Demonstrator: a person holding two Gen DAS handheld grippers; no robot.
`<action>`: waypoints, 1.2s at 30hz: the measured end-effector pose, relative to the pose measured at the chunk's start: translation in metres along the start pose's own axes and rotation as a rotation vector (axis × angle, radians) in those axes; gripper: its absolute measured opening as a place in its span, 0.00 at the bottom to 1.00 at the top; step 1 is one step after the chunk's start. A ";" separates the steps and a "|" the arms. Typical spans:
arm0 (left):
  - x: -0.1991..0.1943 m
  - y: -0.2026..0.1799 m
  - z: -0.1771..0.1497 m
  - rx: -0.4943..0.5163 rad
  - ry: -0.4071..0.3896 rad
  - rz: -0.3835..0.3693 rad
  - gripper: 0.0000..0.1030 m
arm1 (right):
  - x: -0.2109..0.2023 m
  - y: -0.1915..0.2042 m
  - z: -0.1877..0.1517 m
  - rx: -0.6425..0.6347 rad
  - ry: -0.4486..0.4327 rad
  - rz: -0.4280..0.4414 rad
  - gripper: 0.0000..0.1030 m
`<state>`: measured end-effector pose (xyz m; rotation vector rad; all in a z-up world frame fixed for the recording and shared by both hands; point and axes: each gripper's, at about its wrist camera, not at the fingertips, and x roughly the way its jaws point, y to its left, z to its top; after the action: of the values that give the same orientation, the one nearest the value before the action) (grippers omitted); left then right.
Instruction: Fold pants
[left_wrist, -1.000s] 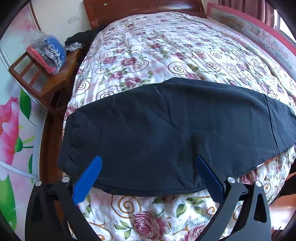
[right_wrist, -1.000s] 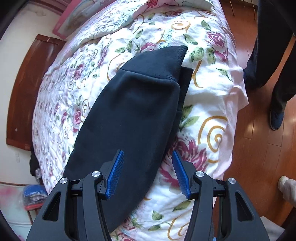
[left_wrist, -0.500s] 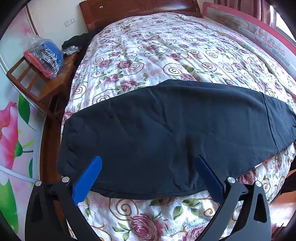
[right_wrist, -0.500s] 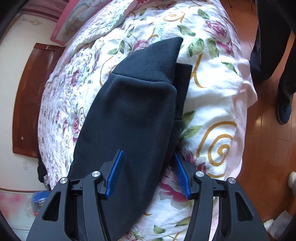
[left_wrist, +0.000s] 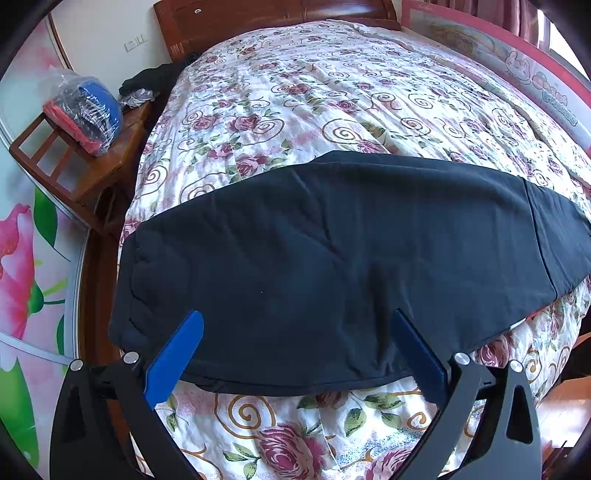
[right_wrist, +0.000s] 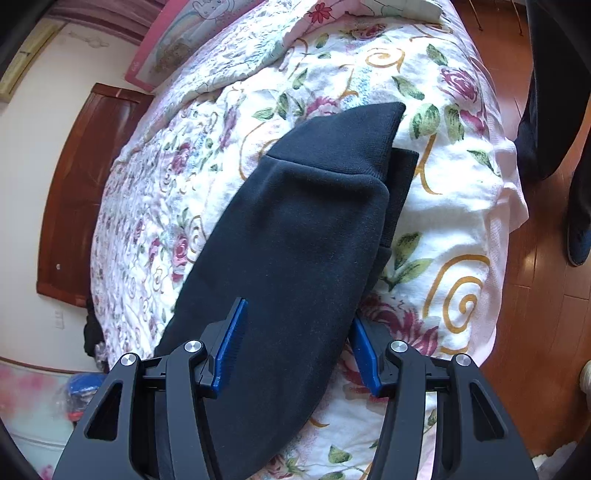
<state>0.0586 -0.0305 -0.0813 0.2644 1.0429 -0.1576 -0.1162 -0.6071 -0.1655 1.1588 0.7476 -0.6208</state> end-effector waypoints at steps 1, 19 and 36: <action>0.000 -0.001 0.000 -0.001 -0.001 -0.003 0.98 | -0.001 0.002 0.000 -0.001 0.003 0.003 0.52; 0.014 0.005 0.002 -0.009 0.031 0.015 0.98 | 0.020 -0.014 -0.002 0.065 0.001 0.053 0.42; 0.004 0.021 0.007 -0.021 0.007 0.020 0.98 | -0.010 0.077 -0.015 -0.374 -0.086 -0.175 0.09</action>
<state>0.0715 -0.0127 -0.0790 0.2567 1.0482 -0.1277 -0.0664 -0.5696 -0.1169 0.7243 0.8550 -0.6393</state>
